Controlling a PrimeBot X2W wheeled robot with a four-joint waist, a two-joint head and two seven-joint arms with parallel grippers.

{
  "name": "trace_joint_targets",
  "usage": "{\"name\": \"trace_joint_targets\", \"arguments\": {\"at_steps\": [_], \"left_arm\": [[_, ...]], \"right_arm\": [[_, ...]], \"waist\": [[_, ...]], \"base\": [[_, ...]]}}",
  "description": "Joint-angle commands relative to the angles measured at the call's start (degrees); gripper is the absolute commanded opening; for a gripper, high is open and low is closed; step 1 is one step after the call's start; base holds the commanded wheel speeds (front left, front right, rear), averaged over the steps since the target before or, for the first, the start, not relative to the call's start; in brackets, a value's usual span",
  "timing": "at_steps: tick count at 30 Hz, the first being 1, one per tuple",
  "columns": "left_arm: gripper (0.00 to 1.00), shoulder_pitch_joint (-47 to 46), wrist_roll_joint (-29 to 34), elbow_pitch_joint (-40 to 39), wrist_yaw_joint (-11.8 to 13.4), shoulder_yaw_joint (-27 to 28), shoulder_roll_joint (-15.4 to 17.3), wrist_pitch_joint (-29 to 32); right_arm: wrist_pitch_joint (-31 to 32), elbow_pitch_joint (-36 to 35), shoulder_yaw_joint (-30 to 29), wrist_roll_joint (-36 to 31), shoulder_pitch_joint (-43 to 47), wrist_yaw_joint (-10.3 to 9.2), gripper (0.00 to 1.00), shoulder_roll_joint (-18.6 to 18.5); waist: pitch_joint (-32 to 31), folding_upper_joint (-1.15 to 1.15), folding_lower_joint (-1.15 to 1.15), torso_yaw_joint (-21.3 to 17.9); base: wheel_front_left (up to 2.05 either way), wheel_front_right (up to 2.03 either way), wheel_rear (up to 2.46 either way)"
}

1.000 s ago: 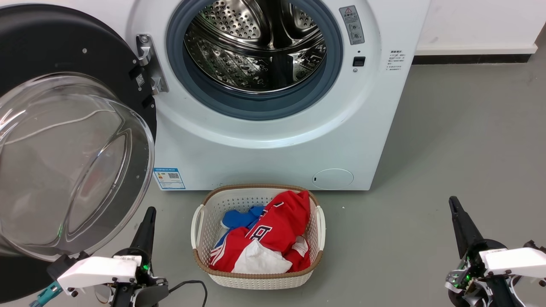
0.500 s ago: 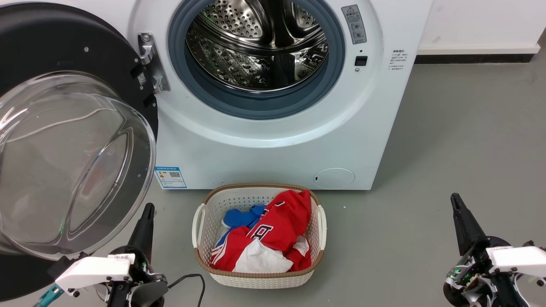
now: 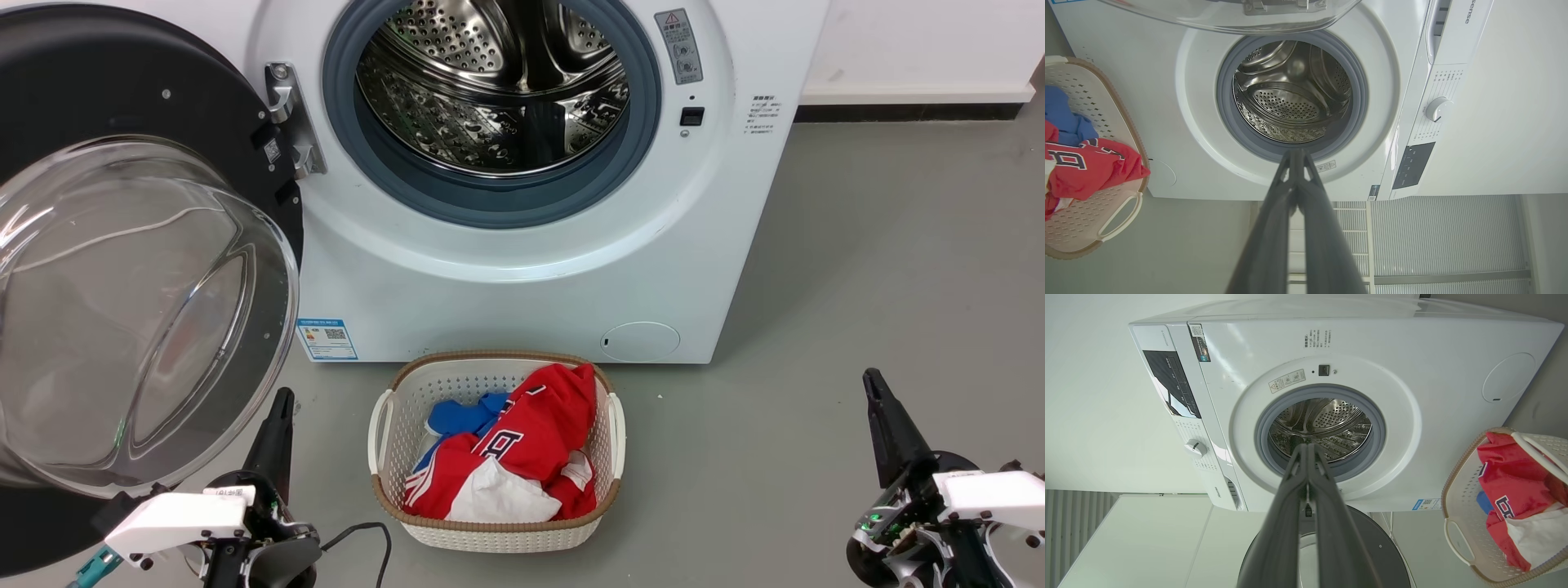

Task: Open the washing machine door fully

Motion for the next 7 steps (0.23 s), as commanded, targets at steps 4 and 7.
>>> {"name": "trace_joint_targets", "arguments": {"at_steps": [4, 7], "left_arm": [[0.00, -0.5, 0.2, 0.0, -0.1, 0.2, -0.1, 0.2], [0.00, -0.5, 0.2, 0.0, -0.1, 0.2, -0.1, 0.1]], "right_arm": [[0.1, 0.0, -0.1, 0.0, -0.6, 0.00, 0.00, 0.2], [0.1, 0.0, -0.1, -0.1, -0.6, 0.00, 0.00, 0.2]], "waist": [[0.0, 0.00, 0.00, 0.0], [0.0, 0.00, 0.00, 0.0]], "base": [[0.00, 0.00, 0.00], [0.00, 0.00, 0.00]]}}
